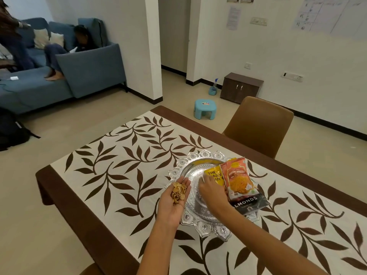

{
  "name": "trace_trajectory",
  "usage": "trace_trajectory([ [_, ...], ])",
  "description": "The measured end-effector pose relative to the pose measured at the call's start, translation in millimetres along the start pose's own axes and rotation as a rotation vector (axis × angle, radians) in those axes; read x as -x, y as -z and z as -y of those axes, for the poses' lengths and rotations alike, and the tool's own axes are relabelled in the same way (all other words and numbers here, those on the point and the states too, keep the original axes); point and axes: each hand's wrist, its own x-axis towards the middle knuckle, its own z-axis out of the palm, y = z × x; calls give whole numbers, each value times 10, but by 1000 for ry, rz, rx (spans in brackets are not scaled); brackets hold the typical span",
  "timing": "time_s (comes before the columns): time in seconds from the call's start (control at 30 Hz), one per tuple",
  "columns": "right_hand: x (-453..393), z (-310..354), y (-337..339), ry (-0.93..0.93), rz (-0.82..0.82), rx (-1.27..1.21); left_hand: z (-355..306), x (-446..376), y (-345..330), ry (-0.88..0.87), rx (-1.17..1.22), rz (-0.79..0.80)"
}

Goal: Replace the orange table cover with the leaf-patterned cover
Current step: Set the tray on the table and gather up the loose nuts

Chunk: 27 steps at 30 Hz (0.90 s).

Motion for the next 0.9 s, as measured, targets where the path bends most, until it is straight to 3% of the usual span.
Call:
trace_trajectory([
  [0.33,163,181,-262,-18,76,-162,2,5,-5,-3,12,12],
  [0.53,184,-6,-216,-46,-110,-507,-12,12,-23,-1,3,9],
  [0.73,205,36,-248,17,-57,-629,20,0,-50,10,-7,3],
  [0.8,170,-1,-243,36,-79,-619,31,2,-32,12,-11,4],
  [0.9,121,-9,-260,159,46,-507,27,8,8,13,8,11],
])
